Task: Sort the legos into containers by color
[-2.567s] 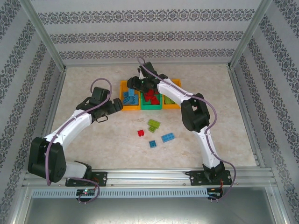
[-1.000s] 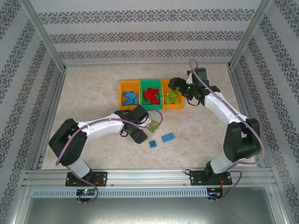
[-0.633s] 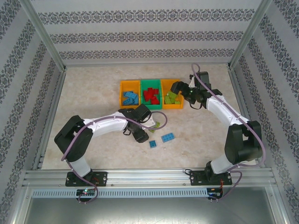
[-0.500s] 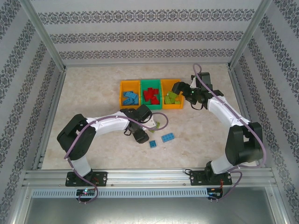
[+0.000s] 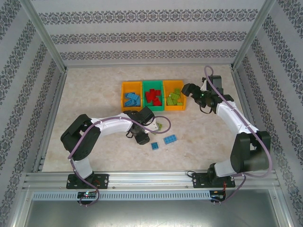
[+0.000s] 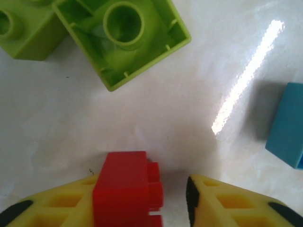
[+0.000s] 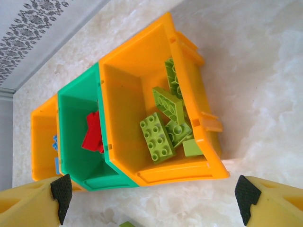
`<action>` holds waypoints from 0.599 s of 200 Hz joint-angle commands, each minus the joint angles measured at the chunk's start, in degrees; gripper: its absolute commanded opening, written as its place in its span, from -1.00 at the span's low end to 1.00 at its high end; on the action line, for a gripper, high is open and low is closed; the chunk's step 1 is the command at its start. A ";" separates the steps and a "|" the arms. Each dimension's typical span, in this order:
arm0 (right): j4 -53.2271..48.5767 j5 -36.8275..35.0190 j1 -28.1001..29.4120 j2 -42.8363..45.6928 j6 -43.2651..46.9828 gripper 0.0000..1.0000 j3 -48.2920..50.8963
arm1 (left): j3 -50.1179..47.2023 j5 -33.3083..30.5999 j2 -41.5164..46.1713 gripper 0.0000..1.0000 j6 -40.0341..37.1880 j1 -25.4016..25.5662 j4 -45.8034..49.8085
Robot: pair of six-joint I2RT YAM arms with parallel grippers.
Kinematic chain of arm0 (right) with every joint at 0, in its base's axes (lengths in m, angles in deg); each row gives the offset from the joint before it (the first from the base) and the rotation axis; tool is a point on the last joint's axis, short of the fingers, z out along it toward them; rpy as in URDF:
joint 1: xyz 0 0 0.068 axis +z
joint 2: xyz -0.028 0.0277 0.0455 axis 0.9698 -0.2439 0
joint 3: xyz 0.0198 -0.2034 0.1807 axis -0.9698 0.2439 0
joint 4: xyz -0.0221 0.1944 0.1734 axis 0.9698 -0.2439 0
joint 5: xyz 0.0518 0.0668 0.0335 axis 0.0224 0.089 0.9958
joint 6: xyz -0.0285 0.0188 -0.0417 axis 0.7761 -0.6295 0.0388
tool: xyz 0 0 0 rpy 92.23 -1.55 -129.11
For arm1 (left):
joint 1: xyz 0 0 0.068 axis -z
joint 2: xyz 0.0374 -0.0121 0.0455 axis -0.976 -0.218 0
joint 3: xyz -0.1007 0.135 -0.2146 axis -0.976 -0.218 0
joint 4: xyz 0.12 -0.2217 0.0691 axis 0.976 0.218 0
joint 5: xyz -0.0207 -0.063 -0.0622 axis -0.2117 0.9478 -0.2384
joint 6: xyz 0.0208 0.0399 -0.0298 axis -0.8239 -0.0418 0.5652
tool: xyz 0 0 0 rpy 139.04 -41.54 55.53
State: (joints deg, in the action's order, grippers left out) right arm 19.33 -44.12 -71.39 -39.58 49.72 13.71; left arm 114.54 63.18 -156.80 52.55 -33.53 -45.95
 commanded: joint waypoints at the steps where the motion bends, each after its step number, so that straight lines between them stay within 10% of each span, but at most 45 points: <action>1: -0.37 0.06 -0.93 2.48 1.69 0.84 1.69 | 1.15 -0.37 -0.60 -0.26 -0.36 0.42 1.72; 120: -0.21 -0.77 -2.10 7.30 2.03 0.85 10.53 | 12.77 -8.76 2.11 -0.74 7.95 -3.81 3.27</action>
State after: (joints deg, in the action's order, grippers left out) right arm 18.92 -44.55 -73.16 -34.60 51.23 21.97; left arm 121.89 58.13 -156.54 57.14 -35.96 -44.99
